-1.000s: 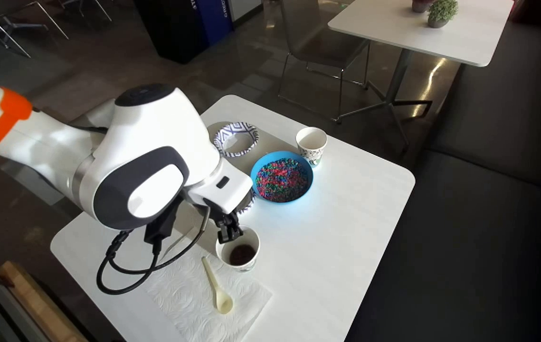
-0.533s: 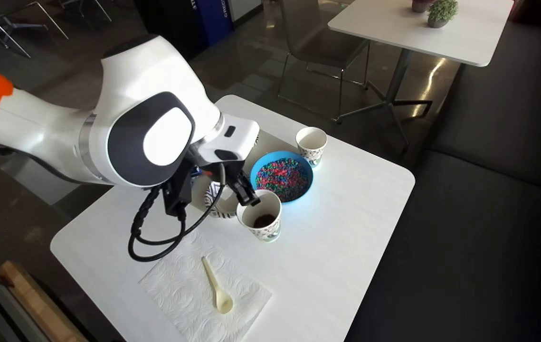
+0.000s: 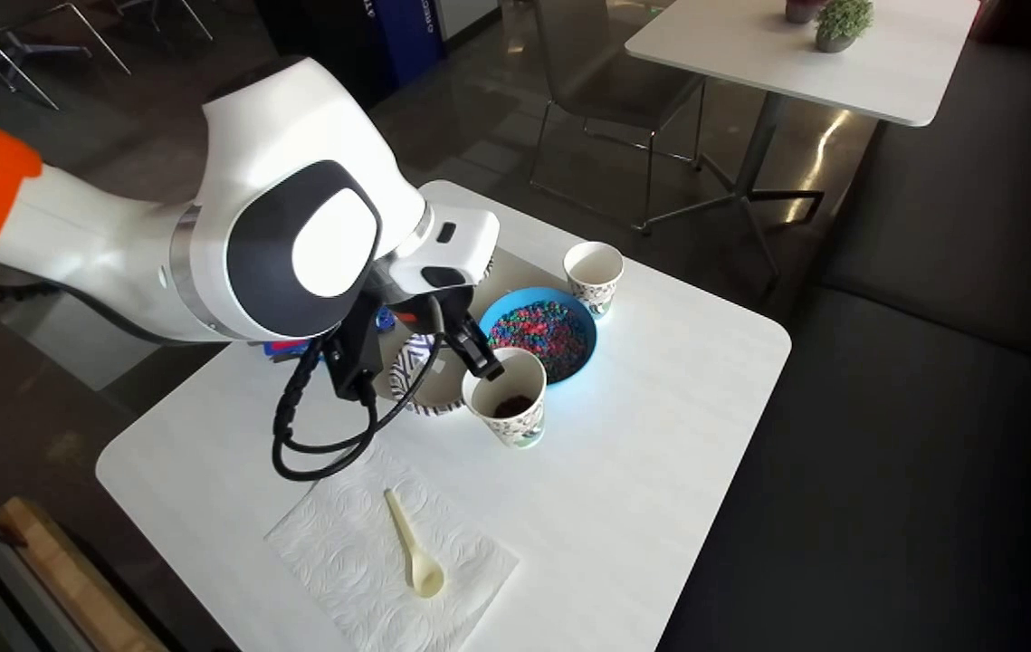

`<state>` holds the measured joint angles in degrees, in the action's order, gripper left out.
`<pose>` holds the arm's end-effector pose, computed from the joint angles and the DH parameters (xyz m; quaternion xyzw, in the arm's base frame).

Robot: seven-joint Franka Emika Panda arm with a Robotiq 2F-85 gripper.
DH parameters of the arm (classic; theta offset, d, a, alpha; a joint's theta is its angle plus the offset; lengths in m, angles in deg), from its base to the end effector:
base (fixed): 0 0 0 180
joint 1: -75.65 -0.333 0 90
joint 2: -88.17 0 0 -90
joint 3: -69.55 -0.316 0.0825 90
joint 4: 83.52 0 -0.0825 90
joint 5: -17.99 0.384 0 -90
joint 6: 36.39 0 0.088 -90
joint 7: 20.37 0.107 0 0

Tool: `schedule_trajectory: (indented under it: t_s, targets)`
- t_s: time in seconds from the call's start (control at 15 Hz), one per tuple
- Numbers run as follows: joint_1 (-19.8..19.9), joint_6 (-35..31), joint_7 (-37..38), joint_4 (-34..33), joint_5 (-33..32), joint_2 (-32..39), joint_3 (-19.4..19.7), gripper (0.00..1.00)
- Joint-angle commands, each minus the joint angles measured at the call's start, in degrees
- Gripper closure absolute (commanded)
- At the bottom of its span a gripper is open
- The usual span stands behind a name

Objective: Put the cup in the bowl

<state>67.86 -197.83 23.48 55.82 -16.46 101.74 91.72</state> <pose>0.4897 -0.1013 0.2262 0.9612 -0.2150 0.1059 0.1365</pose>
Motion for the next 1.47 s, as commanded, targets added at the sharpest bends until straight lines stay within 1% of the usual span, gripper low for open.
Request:
schedule_trajectory:
  t_s: [0.0,0.07,0.2,0.33,0.53,0.67,0.8,0.87,0.93,1.0,1.13,1.33,1.4]
  targets:
    - [0.31,-3.48,0.1,-0.58,-2.94,-0.75,-1.81,0.99]
    - [-1.07,-4.6,-0.66,-0.69,-3.16,-0.74,-1.11,0.99]
    - [-0.7,-5.89,-4.21,-1.02,-1.25,-0.8,-3.37,0.99]
    - [-0.79,-7.0,-6.45,-2.85,-1.9,0.71,-4.68,0.99]
    - [1.02,-9.7,-11.57,-5.69,1.06,3.57,-8.08,0.99]
    - [3.22,-9.11,-16.03,-7.89,4.9,5.85,-11.38,0.99]
    - [4.1,-8.37,-18.01,-10.99,5.78,8.6,-12.42,0.99]
    - [4.22,-8.43,-18.4,-12.51,5.41,10.0,-12.2,0.99]
    - [4.98,-8.49,-19.38,-13.81,5.97,11.2,-12.81,0.99]
    - [4.81,-8.32,-19.19,-15.58,5.19,12.58,-12.09,0.99]
    - [5.55,-8.08,-20.09,-17.99,5.1,14.68,-12.13,0.99]
    - [7.35,-7.84,-21.26,-20.99,5.69,17.73,-12.74,0.99]
    - [5.15,-8.18,-25.18,-21.12,10.52,18.56,-10.54,0.99]
